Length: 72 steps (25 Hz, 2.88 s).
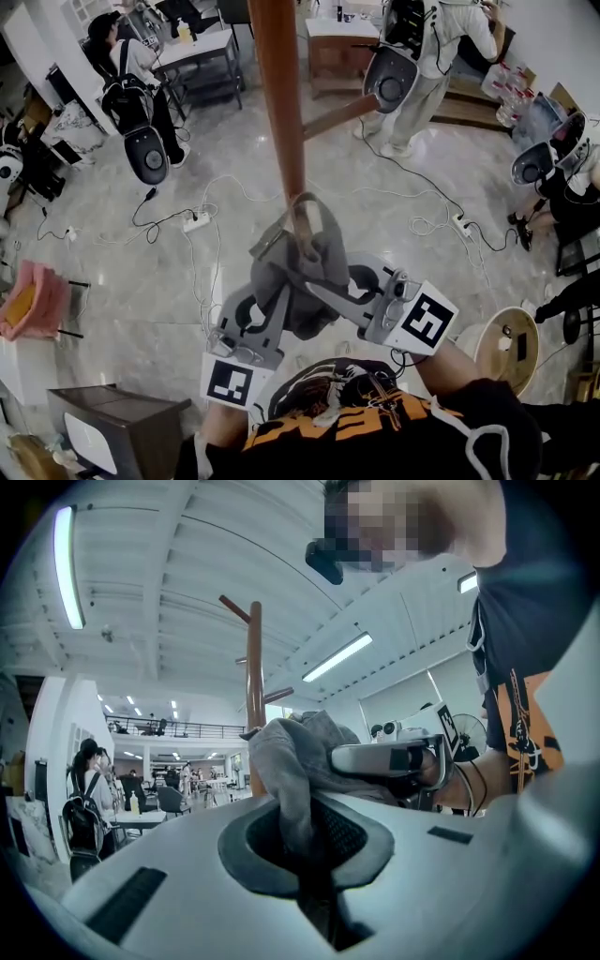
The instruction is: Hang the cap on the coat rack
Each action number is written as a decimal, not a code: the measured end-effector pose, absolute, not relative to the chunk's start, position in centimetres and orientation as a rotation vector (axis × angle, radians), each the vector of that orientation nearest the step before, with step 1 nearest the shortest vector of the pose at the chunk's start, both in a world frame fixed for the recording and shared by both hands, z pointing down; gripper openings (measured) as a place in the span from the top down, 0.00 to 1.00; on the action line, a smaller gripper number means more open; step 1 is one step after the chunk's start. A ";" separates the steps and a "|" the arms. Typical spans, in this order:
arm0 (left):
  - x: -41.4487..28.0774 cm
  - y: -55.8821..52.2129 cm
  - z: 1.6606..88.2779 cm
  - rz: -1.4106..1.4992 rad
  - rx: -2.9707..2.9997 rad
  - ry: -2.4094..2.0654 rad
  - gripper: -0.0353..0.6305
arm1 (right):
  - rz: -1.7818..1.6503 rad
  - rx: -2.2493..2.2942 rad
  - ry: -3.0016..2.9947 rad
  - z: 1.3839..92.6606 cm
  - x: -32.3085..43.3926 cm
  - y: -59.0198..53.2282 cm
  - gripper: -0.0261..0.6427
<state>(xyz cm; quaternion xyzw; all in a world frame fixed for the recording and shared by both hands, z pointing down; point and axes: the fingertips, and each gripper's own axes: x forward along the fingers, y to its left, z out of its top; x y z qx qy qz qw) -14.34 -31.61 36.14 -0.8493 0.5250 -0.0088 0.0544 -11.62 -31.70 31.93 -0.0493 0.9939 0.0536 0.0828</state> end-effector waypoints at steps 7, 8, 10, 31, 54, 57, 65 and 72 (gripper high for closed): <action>-14.0 -32.3 37.1 -0.025 -2.594 1.595 0.89 | 0.132 -0.178 2.989 33.4 -11.5 -32.7 0.89; -13.9 -32.5 37.1 -0.031 -2.594 1.596 0.89 | 0.129 -0.181 2.991 33.5 -11.4 -32.9 0.89; -13.8 -32.8 37.2 -0.043 -2.590 1.593 0.89 | 0.122 -0.188 2.998 33.8 -11.4 -33.3 0.89; -14.7 -35.2 41.9 -0.116 -2.574 1.621 0.89 | 0.048 -0.244 3.128 39.8 -12.7 -36.4 0.89; -15.7 -35.8 44.2 0.042 -2.574 1.677 0.78 | 0.054 -0.404 3.103 42.2 -12.3 -38.2 0.84; -16.4 -35.7 44.8 0.017 -2.568 1.714 0.61 | 0.018 -0.439 3.094 42.5 -11.9 -38.7 0.74; -17.2 -35.8 44.9 0.008 -2.565 1.728 0.60 | -0.012 -0.500 3.114 43.8 -11.4 -39.5 0.57; -18.8 -34.7 45.8 -0.103 -2.563 1.744 0.56 | 0.007 -0.593 3.136 44.7 -9.9 -39.6 0.52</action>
